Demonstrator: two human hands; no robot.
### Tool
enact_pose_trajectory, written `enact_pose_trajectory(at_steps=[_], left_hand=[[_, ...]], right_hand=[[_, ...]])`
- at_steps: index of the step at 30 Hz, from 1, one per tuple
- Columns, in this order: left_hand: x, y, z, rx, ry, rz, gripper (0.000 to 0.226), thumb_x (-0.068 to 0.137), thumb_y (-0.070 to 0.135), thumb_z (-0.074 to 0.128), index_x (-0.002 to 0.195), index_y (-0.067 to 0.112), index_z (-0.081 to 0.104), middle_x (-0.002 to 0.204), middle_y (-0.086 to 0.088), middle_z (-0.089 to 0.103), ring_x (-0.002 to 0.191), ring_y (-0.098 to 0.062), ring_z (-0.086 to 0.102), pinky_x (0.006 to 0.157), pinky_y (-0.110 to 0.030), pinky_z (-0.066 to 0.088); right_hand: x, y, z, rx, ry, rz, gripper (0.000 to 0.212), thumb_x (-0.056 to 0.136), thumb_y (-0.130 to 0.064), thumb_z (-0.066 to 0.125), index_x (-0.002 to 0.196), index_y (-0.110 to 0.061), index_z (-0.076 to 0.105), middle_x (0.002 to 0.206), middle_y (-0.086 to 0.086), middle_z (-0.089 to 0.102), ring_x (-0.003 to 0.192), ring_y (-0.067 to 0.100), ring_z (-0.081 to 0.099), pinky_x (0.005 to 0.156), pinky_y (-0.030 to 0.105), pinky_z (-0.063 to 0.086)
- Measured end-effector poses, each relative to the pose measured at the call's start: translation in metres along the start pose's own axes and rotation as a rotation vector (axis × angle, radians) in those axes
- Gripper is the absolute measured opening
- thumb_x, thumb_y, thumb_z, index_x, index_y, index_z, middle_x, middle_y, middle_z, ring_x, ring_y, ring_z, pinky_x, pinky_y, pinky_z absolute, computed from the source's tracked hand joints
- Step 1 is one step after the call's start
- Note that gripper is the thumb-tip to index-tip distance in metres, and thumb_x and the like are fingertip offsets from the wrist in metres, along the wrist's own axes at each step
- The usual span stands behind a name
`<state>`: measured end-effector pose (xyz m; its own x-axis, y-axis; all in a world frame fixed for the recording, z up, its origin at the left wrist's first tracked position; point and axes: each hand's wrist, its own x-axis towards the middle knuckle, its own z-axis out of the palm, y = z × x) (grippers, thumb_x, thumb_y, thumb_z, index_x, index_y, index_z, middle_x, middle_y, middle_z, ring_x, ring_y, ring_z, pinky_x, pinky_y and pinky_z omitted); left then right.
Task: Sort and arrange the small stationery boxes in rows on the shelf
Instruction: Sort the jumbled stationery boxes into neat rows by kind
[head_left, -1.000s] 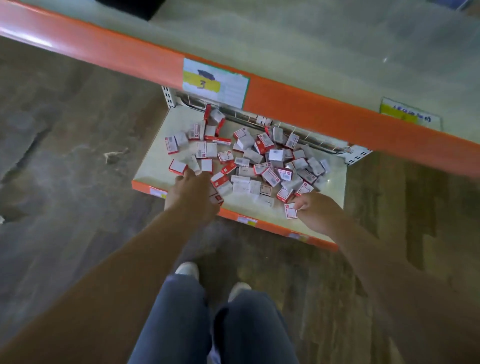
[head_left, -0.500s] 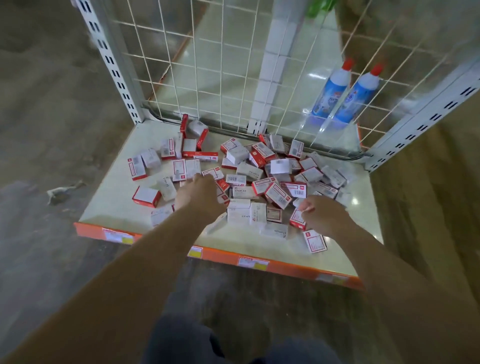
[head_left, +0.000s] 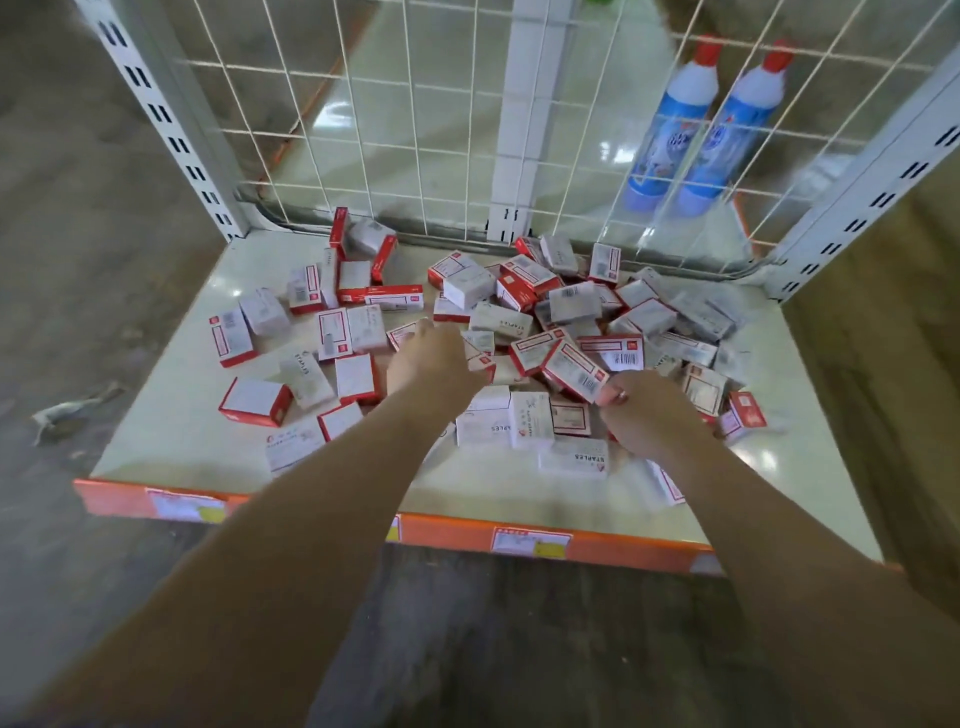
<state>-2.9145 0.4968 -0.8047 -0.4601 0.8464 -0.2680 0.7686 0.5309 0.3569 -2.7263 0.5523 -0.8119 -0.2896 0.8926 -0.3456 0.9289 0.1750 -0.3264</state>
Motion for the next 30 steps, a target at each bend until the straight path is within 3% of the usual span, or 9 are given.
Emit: enact_pose_trajectory(at_steps=[2, 6, 11, 14, 18, 21, 23, 27, 30], left_hand=[[0.005, 0.001, 0.002, -0.086, 0.057, 0.001, 0.034, 0.083, 0.036, 0.066, 0.098, 0.008, 0.053, 0.115, -0.007, 0.051, 0.099, -0.024, 0.052, 0.077, -0.033, 0.048], [0.006, 0.001, 0.008, -0.181, 0.099, -0.008, 0.048, 0.083, 0.034, 0.067, 0.120, 0.010, 0.051, 0.123, -0.008, 0.049, 0.102, -0.025, 0.054, 0.086, -0.040, 0.051], [-0.001, -0.006, 0.013, -0.100, 0.037, -0.006, 0.054, 0.080, 0.039, 0.067, 0.124, 0.015, 0.045, 0.118, -0.008, 0.054, 0.106, -0.025, 0.055, 0.087, -0.042, 0.051], [-0.008, -0.006, 0.007, -0.067, 0.058, 0.003, 0.048, 0.086, 0.030, 0.060, 0.127, 0.013, 0.044, 0.123, -0.011, 0.051, 0.111, -0.028, 0.050, 0.090, -0.041, 0.047], [-0.020, -0.007, -0.004, -0.077, 0.101, 0.031, 0.041, 0.086, 0.011, 0.049, 0.127, 0.013, 0.047, 0.126, -0.011, 0.052, 0.112, -0.027, 0.050, 0.079, -0.033, 0.041], [-0.033, -0.006, -0.007, -0.016, 0.084, 0.075, 0.041, 0.089, 0.013, 0.048, 0.130, 0.016, 0.047, 0.127, -0.009, 0.053, 0.112, -0.025, 0.052, 0.074, -0.030, 0.039], [-0.044, -0.004, -0.006, 0.010, 0.043, 0.123, 0.037, 0.091, 0.016, 0.046, 0.128, 0.017, 0.049, 0.125, -0.006, 0.055, 0.110, -0.024, 0.054, 0.078, -0.031, 0.045], [-0.067, -0.001, 0.003, 0.078, -0.154, 0.254, 0.027, 0.092, 0.023, 0.047, 0.117, 0.020, 0.057, 0.121, -0.003, 0.058, 0.108, -0.021, 0.055, 0.089, -0.037, 0.050], [-0.084, 0.005, 0.017, 0.259, -0.294, 0.384, 0.026, 0.092, 0.022, 0.045, 0.115, 0.019, 0.057, 0.118, -0.003, 0.058, 0.105, -0.021, 0.055, 0.088, -0.032, 0.048]], right_hand=[[-0.001, 0.001, 0.003, 0.001, 0.014, 0.003, 0.021, 0.093, -0.014, 0.039, 0.099, -0.012, 0.059, 0.097, 0.008, 0.061, 0.077, 0.017, 0.058, 0.068, 0.030, 0.050], [-0.006, 0.005, 0.006, 0.038, 0.028, 0.015, 0.026, 0.093, -0.014, 0.038, 0.103, -0.011, 0.062, 0.101, 0.007, 0.062, 0.088, 0.021, 0.058, 0.074, 0.030, 0.047], [-0.015, 0.017, 0.006, 0.018, -0.005, 0.052, 0.020, 0.086, -0.010, 0.045, 0.091, -0.019, 0.062, 0.096, 0.000, 0.063, 0.088, 0.018, 0.056, 0.078, 0.033, 0.049], [-0.017, 0.020, 0.007, -0.012, -0.006, 0.041, 0.023, 0.085, -0.008, 0.045, 0.094, -0.019, 0.064, 0.100, 0.000, 0.063, 0.088, 0.017, 0.054, 0.071, 0.029, 0.045], [-0.022, 0.022, 0.004, 0.024, 0.017, 0.044, 0.019, 0.087, -0.012, 0.046, 0.092, -0.025, 0.059, 0.097, -0.002, 0.059, 0.083, 0.015, 0.055, 0.061, 0.027, 0.041], [-0.031, 0.024, 0.001, 0.005, 0.034, 0.016, 0.016, 0.087, -0.014, 0.046, 0.088, -0.028, 0.055, 0.097, -0.005, 0.056, 0.088, 0.015, 0.055, 0.070, 0.028, 0.045], [-0.037, 0.027, -0.002, -0.014, 0.034, -0.003, 0.015, 0.089, -0.015, 0.046, 0.090, -0.026, 0.055, 0.097, -0.006, 0.052, 0.094, 0.017, 0.054, 0.076, 0.027, 0.044], [-0.048, 0.036, 0.001, -0.044, -0.011, -0.038, 0.014, 0.089, -0.014, 0.044, 0.087, -0.025, 0.053, 0.101, -0.001, 0.060, 0.084, 0.015, 0.053, 0.071, 0.026, 0.041], [-0.062, 0.047, 0.004, -0.023, -0.049, -0.045, 0.017, 0.090, -0.011, 0.045, 0.097, -0.020, 0.058, 0.111, 0.001, 0.059, 0.098, 0.017, 0.054, 0.081, 0.027, 0.043]])
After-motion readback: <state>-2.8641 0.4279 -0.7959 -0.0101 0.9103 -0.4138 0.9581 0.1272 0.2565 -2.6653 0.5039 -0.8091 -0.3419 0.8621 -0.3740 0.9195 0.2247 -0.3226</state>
